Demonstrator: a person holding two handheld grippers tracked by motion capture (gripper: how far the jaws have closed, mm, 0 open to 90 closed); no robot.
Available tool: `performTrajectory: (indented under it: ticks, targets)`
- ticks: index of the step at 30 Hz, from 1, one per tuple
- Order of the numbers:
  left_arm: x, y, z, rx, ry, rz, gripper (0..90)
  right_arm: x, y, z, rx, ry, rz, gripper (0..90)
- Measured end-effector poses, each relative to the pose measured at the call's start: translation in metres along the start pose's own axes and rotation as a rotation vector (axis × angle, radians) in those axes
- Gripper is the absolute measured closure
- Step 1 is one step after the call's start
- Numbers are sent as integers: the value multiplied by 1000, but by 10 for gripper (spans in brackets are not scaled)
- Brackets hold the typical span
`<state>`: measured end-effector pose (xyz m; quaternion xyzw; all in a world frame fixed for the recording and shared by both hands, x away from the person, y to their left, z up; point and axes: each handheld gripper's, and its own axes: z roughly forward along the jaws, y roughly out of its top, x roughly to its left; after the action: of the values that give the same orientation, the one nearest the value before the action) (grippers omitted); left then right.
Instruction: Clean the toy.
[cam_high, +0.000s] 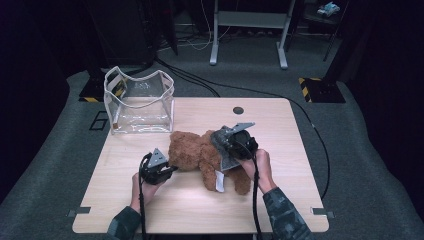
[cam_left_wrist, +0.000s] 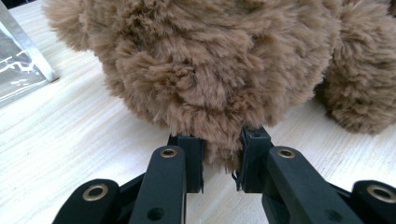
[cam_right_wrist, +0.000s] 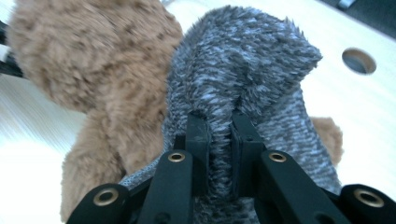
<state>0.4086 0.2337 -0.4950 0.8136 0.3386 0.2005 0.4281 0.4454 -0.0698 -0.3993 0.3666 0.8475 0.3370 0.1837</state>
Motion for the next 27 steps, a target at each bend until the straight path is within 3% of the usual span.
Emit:
performTrajectory:
  ticks: [3, 7, 9, 11, 16, 18, 22, 24, 26, 27]
  targets:
    - [1, 1, 0, 8, -14, -9, 753, 12, 8, -5, -54, 42, -12, 804]
    - [1, 3, 2, 11, -19, -10, 754, 39, 24, -5, -96, 121, -77, 803]
    - [0, 3, 3, 6, -17, -12, 754, 53, 31, 1, -103, 144, -123, 803]
    - [1, 3, 3, 10, -15, -8, 753, 67, 36, 9, -99, 183, -129, 802]
    - [2, 1, 4, 12, -16, -25, 755, 89, 37, 34, -73, 200, -175, 801]
    - [4, -1, 4, 19, -22, -33, 755, 90, 35, 39, -61, 185, -194, 802]
    - [6, -2, 3, 7, -20, -43, 756, 81, 28, 35, -30, 144, -161, 806]
    - [7, -2, 3, 8, -24, -44, 757, 72, 22, 30, -2, 103, -130, 807]
    - [7, -3, 3, -2, -23, -49, 756, 57, 16, 27, -8, 58, -160, 808]
    - [6, -3, 3, -1, -24, -47, 756, 51, 13, 25, -6, 55, -142, 808]
